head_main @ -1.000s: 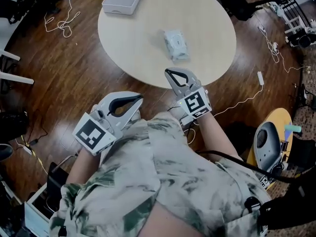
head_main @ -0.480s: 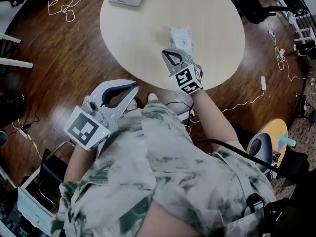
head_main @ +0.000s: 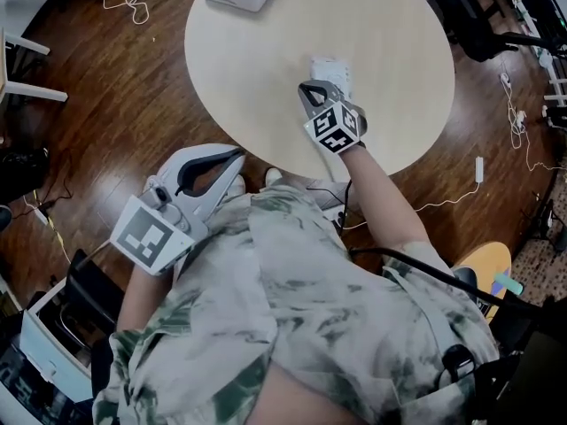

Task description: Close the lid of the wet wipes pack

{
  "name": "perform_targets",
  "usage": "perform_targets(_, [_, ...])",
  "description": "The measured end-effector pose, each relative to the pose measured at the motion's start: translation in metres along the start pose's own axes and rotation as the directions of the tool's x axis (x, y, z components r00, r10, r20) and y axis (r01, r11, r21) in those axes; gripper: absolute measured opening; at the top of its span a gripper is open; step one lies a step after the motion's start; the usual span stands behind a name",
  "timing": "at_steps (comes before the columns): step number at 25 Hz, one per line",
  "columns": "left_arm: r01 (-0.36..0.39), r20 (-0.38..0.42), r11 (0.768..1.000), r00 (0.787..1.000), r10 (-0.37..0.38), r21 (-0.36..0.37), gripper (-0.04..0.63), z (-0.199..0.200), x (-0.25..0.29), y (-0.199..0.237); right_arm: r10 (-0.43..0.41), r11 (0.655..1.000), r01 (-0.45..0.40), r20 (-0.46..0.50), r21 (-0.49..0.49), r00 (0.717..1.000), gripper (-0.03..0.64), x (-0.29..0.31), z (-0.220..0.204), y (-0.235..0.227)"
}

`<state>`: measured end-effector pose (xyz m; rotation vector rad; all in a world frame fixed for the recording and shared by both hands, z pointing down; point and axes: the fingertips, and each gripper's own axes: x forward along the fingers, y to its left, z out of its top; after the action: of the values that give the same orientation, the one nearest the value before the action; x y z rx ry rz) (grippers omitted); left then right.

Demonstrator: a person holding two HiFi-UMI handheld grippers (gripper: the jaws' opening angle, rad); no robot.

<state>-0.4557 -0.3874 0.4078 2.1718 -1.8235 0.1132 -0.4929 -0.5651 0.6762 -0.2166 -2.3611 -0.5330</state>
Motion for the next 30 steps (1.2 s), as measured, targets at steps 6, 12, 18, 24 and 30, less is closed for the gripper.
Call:
perform_targets(6, [-0.004, -0.013, 1.000, 1.000, 0.004, 0.000, 0.000, 0.004, 0.021, 0.001, -0.005, 1.000, 0.005, 0.007, 0.020, 1.000, 0.006, -0.004, -0.018, -0.018])
perform_targets(12, [0.015, -0.023, 1.000, 1.000, -0.015, 0.001, 0.000, 0.007, 0.044, -0.003, -0.008, 0.998, 0.008, -0.002, 0.069, 1.000, 0.006, -0.014, -0.044, -0.037])
perform_targets(18, [0.029, -0.037, 1.000, 0.999, -0.029, 0.000, 0.000, 0.006, 0.061, -0.009, -0.004, 0.996, 0.005, -0.012, 0.090, 1.000, 0.006, -0.021, -0.069, -0.047])
perform_targets(24, [0.027, -0.045, 1.000, 0.999, -0.027, 0.007, 0.000, 0.007, 0.074, -0.013, -0.006, 0.994, 0.008, -0.019, 0.106, 1.000, 0.006, -0.022, -0.086, -0.056])
perform_targets(30, [0.030, -0.047, 0.999, 0.998, -0.029, 0.019, 0.000, 0.007, 0.083, -0.018, 0.019, 0.992, -0.016, -0.021, 0.124, 1.000, 0.006, -0.018, -0.097, -0.055])
